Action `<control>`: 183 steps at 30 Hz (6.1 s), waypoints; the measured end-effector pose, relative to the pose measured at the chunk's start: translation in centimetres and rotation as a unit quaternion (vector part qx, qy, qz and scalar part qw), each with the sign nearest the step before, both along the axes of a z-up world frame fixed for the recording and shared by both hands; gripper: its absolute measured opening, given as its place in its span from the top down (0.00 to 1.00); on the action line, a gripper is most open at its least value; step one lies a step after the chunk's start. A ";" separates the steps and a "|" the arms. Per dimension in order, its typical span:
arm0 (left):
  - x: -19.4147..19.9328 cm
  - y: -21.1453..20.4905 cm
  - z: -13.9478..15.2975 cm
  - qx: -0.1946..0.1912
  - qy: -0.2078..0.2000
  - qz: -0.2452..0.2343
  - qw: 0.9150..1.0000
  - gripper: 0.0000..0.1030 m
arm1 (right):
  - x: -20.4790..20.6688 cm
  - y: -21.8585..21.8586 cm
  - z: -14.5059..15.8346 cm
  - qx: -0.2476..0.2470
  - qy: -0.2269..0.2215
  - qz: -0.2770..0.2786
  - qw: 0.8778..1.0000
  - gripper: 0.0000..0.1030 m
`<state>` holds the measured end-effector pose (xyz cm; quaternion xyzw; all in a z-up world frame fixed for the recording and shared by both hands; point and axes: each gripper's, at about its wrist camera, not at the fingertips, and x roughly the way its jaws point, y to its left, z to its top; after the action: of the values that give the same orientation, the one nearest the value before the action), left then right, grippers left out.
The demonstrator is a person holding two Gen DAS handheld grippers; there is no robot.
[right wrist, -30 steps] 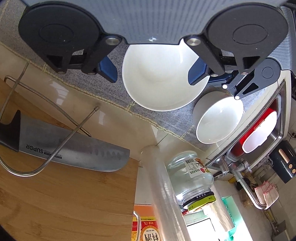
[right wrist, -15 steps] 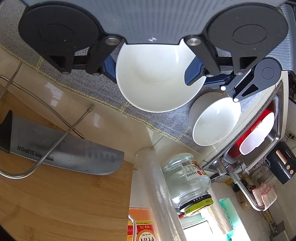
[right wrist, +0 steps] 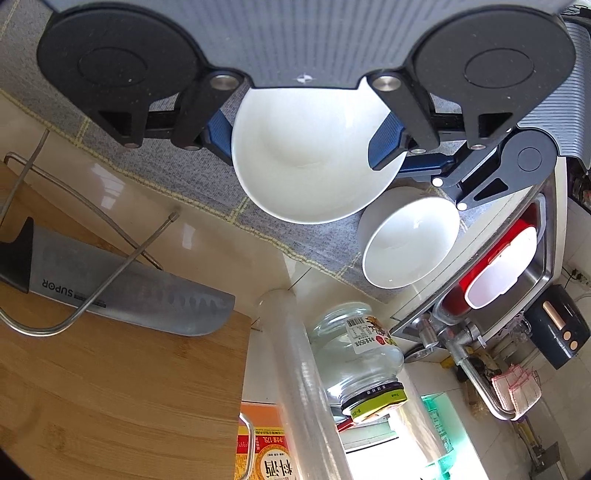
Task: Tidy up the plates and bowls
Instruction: 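Lift and carry the bowl with the right tool toward the placed bowl, then lower the bowl into the placed white bowl and open the right tool, then move the right tool to the pink-flower bowl on the towel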
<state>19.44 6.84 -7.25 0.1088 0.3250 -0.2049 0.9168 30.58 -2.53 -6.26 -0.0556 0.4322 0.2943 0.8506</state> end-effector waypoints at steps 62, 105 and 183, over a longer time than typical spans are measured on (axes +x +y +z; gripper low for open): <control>-9.8 -7.2 3.9 0.005 0.004 -0.169 0.986 0.16 | -16.7 -8.4 3.2 0.020 -0.048 -0.157 0.986 0.21; -9.3 -8.9 1.0 0.020 0.035 -0.187 0.981 0.13 | -16.5 -10.3 -0.4 0.040 -0.014 -0.183 0.982 0.21; -14.1 4.9 3.5 -0.047 -0.008 0.256 0.966 0.04 | -9.2 -0.1 4.5 -0.078 -0.091 -0.003 0.993 0.00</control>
<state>5.31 11.72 -3.75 -0.0194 0.3245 0.0224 0.9454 21.37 -2.60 -1.77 -0.1471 0.3745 0.2505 0.8806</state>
